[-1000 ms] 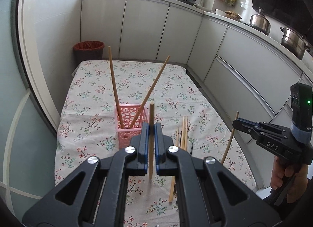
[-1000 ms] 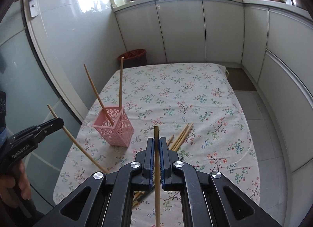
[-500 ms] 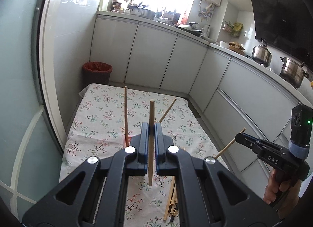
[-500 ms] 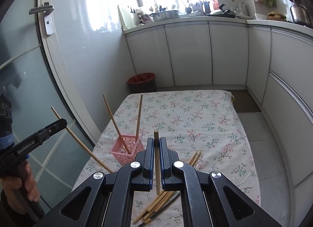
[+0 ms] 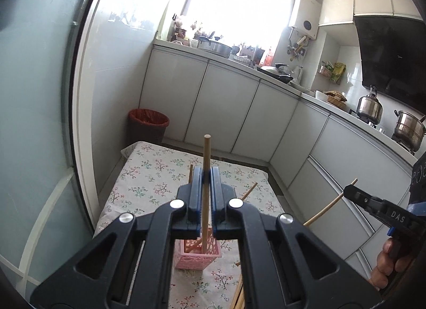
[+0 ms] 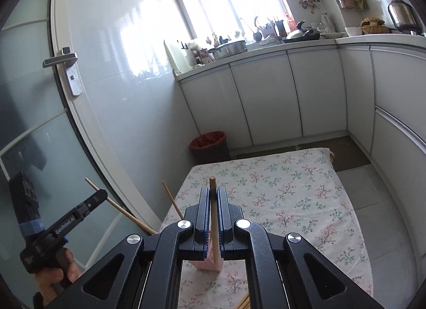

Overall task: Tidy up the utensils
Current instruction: 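Lower the chopstick into the basket and open the left tool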

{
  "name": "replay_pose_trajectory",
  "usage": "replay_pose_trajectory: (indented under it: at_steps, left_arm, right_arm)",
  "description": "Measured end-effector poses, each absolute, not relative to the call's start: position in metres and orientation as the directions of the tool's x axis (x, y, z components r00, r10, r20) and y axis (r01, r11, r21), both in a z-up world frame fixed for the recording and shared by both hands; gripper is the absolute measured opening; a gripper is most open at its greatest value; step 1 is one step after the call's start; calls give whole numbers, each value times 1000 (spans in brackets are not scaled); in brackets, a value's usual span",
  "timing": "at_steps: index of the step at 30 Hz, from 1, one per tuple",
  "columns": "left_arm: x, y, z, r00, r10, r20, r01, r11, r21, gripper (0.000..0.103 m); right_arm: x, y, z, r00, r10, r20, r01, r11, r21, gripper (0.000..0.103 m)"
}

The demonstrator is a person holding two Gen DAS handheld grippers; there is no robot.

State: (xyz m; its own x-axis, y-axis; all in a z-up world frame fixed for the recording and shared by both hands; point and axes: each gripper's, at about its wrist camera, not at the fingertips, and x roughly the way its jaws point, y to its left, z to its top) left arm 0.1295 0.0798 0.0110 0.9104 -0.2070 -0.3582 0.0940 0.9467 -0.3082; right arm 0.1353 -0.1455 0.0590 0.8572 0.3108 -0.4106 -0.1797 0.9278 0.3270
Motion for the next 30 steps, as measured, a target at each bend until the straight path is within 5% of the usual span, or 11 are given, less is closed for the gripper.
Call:
replay_pose_trajectory:
  at_steps: [10,30]
  left_arm:
    - [150,67,-2,907,-180,-381,69,956,-286,6]
    - [203,57,-51,793,-169,-585,21,968,-251,6]
  right_arm:
    - [165,-136,52,866,346,-360,-182,890,418,5]
    - [214,-121,-1,819,337,-465,-127,896,426,5]
